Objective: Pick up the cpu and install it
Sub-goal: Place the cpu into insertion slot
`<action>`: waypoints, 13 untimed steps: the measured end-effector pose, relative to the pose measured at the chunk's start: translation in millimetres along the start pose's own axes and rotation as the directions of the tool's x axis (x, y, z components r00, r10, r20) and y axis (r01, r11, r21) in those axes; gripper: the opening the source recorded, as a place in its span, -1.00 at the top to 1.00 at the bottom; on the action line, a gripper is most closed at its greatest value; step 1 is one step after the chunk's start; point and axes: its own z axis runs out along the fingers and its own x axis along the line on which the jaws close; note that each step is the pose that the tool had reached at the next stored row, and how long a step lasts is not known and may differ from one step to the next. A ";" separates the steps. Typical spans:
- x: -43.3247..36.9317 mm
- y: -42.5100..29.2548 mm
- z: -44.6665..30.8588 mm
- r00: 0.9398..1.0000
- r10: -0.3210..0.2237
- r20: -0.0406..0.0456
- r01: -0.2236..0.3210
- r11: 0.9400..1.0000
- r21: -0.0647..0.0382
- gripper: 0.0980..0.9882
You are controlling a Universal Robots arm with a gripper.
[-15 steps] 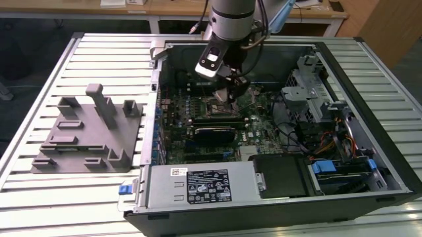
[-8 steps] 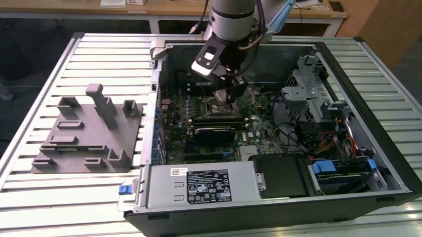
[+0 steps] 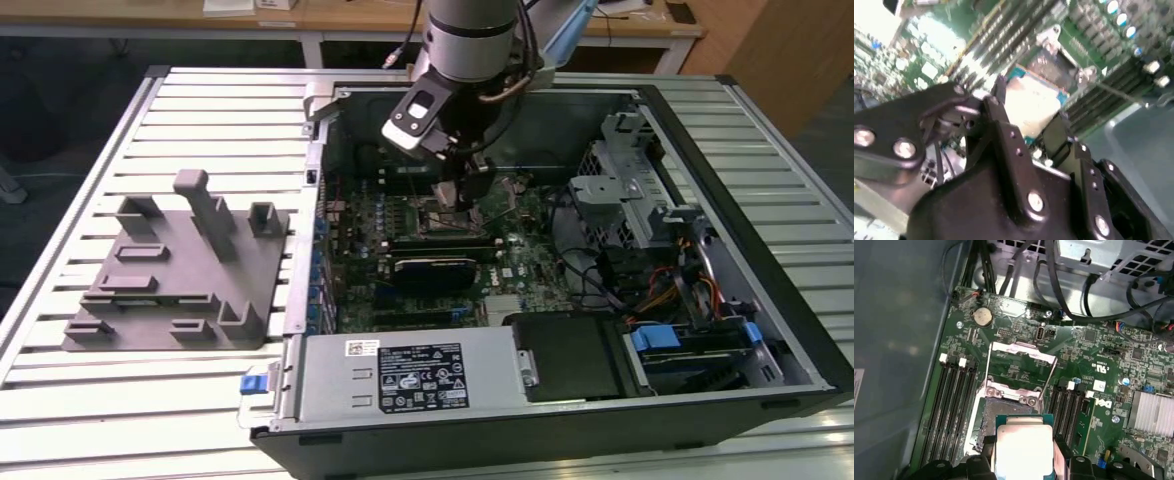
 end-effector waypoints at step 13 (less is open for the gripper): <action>0.0 0.0 0.8 0.989 0.147 0.006 -0.147 0.989 0.002 0.00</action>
